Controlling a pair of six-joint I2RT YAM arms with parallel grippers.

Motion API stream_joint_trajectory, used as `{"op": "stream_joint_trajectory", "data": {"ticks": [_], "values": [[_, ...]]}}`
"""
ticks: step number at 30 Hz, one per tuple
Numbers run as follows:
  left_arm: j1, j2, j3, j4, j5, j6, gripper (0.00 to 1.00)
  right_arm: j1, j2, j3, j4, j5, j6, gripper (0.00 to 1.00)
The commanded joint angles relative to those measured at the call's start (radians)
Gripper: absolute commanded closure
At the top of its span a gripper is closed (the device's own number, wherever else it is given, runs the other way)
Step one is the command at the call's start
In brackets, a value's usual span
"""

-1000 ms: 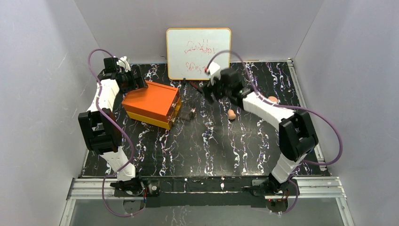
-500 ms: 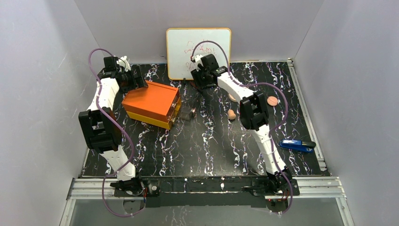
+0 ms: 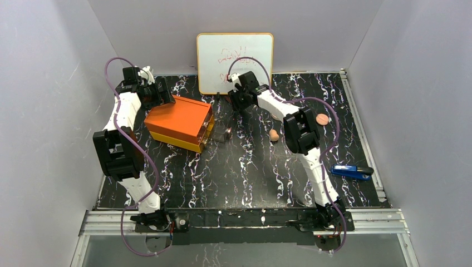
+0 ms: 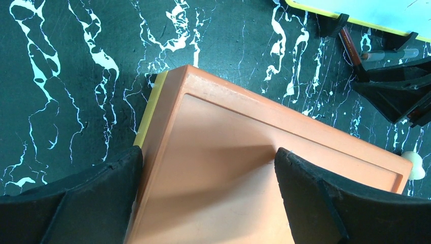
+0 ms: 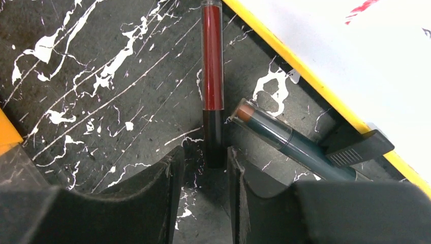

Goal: Organize the makeup
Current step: Pick up the lipstick at the center of the board.

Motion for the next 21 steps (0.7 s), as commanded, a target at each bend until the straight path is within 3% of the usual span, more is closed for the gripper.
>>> {"op": "stream_joint_trajectory", "data": {"ticks": [1,3,7,13,21], "values": [[-0.025,0.048,-0.063,-0.107,-0.035,0.034,0.04,0.012,-0.064,-0.050,0.042,-0.004,0.002,0.59],[-0.026,0.044,-0.066,-0.107,-0.039,0.036,0.04,0.019,-0.062,-0.065,0.043,0.012,-0.006,0.65],[-0.025,0.041,-0.068,-0.106,-0.040,0.037,0.04,0.034,-0.071,-0.099,0.034,0.039,-0.029,0.99],[-0.025,0.037,-0.070,-0.106,-0.042,0.039,0.04,0.043,-0.177,-0.207,0.003,0.080,-0.062,0.99],[-0.025,0.037,-0.075,-0.099,-0.022,0.032,0.04,0.044,-0.483,-0.390,-0.091,0.191,-0.059,0.99]]}}
